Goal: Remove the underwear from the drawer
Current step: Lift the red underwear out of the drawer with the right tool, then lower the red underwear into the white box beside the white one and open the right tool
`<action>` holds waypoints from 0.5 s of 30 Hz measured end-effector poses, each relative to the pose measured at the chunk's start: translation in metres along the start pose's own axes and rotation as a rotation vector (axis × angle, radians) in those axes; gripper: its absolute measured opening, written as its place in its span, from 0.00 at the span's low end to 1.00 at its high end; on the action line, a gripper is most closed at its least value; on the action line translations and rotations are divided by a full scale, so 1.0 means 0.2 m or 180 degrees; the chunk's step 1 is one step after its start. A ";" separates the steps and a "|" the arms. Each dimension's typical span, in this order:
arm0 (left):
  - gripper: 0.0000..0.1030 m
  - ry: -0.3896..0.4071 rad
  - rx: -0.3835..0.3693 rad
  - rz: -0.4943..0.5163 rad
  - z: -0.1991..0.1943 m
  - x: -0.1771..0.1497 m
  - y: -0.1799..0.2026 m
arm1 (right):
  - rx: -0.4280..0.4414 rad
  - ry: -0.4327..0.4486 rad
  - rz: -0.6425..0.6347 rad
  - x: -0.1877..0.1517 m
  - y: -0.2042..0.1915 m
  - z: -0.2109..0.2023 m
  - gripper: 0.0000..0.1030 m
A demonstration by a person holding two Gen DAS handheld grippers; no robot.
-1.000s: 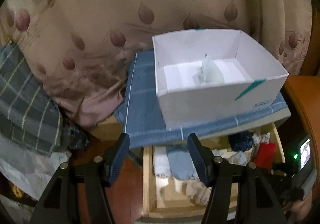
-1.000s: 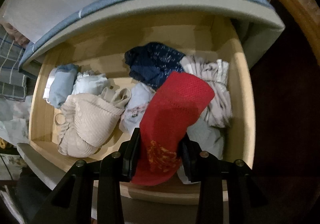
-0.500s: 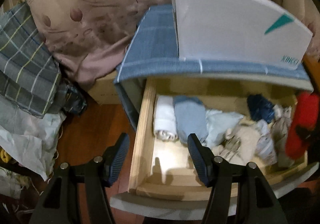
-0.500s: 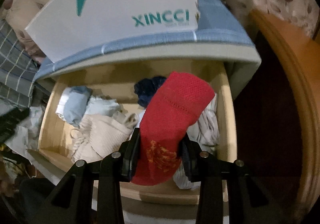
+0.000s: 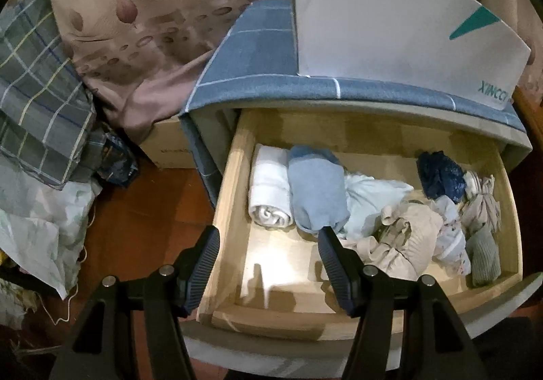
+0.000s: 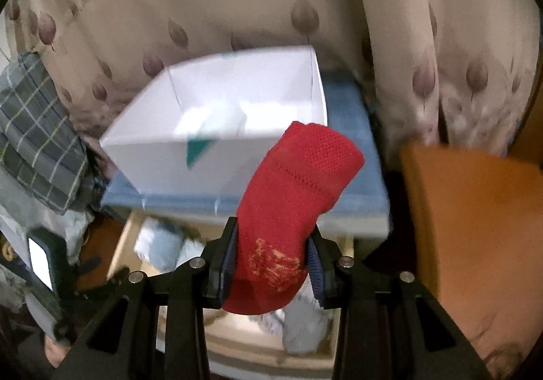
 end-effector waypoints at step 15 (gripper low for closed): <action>0.60 0.0095 -0.0077 -0.0127 -0.02 0.00 -0.03 | -0.0186 0.0154 -0.0291 0.61 -0.15 0.14 0.34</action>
Point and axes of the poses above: each gripper's, at about its wrist camera, not at the fingertips, and z roughly the way its jaws point, y to its right, x to its top, the point moved 4 cm from there along z, roughly the way its jaws point, and after that the axes turned 1 degree about x, right-handed, at the moved point
